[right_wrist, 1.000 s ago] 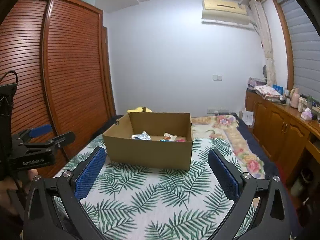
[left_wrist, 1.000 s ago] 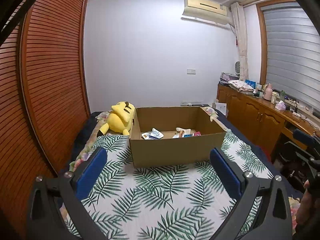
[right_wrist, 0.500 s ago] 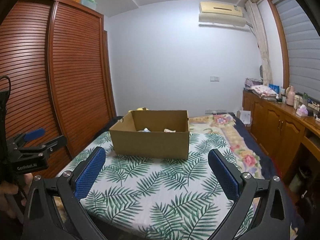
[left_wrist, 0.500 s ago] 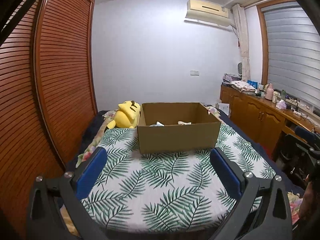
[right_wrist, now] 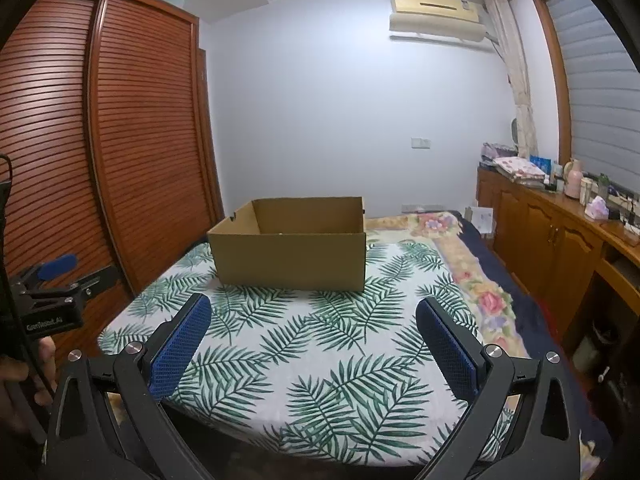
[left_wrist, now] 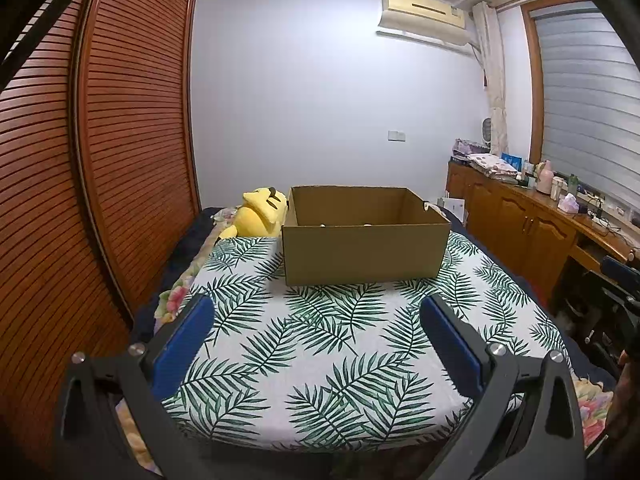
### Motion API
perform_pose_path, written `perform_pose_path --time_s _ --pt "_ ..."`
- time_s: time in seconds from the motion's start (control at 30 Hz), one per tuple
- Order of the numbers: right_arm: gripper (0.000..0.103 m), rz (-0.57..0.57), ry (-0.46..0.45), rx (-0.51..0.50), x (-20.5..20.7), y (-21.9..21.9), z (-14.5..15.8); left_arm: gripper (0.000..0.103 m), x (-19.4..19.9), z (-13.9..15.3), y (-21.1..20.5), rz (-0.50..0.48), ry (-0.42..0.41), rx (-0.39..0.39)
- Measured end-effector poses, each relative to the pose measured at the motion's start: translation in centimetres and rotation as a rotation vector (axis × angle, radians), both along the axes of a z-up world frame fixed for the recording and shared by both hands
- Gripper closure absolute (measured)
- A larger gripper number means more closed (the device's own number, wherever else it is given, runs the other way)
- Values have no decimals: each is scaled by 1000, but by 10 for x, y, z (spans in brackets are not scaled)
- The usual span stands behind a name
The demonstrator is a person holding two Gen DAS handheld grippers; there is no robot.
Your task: Organize snacks
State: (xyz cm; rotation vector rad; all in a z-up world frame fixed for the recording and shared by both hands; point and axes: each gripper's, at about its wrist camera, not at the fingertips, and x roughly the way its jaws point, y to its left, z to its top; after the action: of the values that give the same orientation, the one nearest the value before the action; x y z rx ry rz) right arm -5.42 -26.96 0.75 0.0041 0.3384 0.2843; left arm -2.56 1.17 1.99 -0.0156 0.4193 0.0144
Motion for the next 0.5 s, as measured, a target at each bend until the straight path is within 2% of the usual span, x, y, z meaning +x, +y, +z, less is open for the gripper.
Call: perform_pose_path --time_s 0.5 --pt "0 -9 -4 -4 -1 -1 2 0 -1 -4 0 0 1 8"
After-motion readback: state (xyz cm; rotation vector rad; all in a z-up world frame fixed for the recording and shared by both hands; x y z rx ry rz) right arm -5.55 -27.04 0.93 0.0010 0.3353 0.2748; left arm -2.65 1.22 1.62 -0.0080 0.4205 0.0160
